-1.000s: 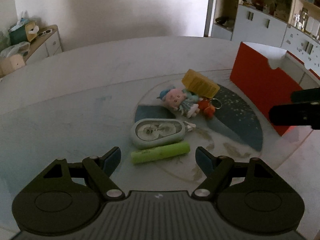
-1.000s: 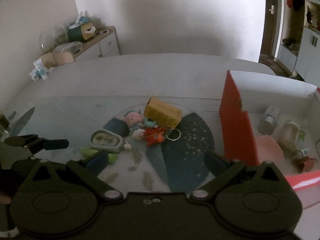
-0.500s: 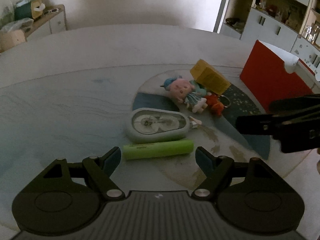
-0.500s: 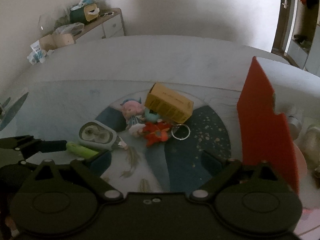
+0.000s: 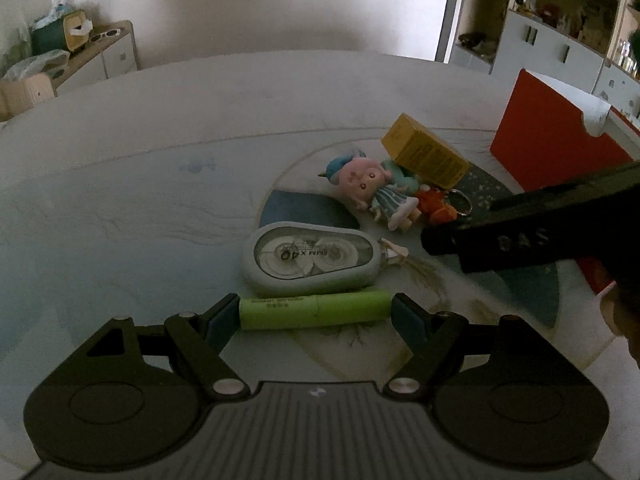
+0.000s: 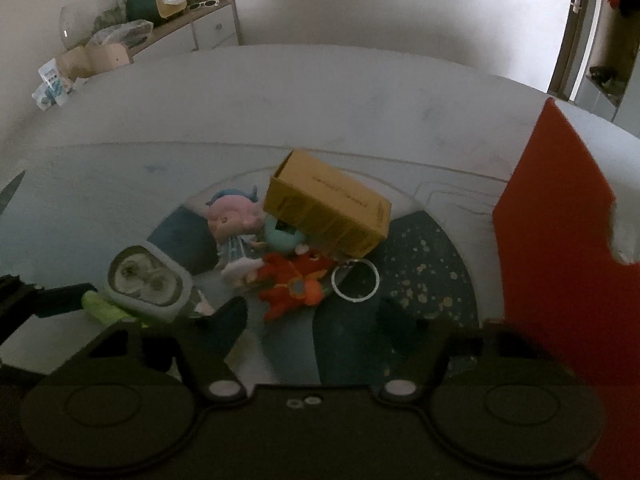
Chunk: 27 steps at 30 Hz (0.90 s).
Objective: Organize rigid objects
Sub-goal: 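Grasp the green battery with the left tool while the right tool grasps the red plush figure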
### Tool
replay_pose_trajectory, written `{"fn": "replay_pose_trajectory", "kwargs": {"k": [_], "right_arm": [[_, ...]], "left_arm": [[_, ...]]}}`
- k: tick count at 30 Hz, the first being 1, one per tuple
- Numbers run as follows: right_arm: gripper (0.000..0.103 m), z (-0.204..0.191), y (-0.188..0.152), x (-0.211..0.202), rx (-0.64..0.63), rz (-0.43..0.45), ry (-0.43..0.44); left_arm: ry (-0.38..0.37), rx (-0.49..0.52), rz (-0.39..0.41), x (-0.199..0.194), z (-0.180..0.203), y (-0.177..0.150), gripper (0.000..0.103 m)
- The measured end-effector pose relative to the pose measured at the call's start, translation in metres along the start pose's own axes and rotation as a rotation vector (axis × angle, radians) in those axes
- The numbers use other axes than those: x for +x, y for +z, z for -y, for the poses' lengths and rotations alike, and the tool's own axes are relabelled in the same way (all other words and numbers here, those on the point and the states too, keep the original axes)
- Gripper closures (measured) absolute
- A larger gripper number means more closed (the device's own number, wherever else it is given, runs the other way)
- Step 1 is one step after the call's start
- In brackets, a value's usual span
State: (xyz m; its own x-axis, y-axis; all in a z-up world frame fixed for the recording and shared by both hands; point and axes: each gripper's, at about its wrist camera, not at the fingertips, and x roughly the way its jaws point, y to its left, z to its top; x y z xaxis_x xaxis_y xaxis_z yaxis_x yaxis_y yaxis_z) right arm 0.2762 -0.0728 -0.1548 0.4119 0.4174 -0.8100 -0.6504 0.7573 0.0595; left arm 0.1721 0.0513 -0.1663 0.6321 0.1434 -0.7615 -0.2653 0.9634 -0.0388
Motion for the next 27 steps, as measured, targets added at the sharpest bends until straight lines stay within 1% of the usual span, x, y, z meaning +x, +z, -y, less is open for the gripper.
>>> {"fn": "replay_pose_trajectory", "kwargs": {"k": [5, 7, 8, 9, 13, 14, 20, 27], "right_arm": [[0.047, -0.002, 0.001, 0.001, -0.032, 0.013, -0.004], [0.053, -0.004, 0.001, 0.002, -0.046, 0.02, -0.01], [0.059, -0.004, 0.003, 0.002, -0.048, 0.022, -0.009], [0.068, -0.004, 0.003, 0.002, -0.047, 0.022, -0.004], [0.077, -0.004, 0.003, 0.0, -0.05, 0.036, -0.006], [0.083, -0.004, 0.002, 0.0, -0.051, 0.04, -0.006], [0.084, -0.002, -0.002, -0.012, -0.037, 0.056, -0.005], [0.084, 0.002, -0.012, -0.044, -0.021, 0.092, -0.003]], "left_arm": [[0.008, 0.006, 0.008, 0.0, 0.0, -0.002, 0.021], [0.008, 0.011, 0.009, 0.0, 0.001, -0.002, 0.021], [0.01, 0.01, 0.01, 0.0, 0.001, -0.002, 0.021], [0.013, 0.009, 0.011, 0.0, 0.001, -0.002, 0.021], [0.018, 0.014, 0.013, -0.001, 0.002, -0.003, 0.021], [0.022, 0.015, 0.013, -0.001, 0.002, -0.003, 0.021], [0.025, 0.014, 0.009, -0.003, 0.001, -0.004, 0.021], [0.01, 0.014, 0.009, -0.013, 0.003, -0.005, 0.021]]}}
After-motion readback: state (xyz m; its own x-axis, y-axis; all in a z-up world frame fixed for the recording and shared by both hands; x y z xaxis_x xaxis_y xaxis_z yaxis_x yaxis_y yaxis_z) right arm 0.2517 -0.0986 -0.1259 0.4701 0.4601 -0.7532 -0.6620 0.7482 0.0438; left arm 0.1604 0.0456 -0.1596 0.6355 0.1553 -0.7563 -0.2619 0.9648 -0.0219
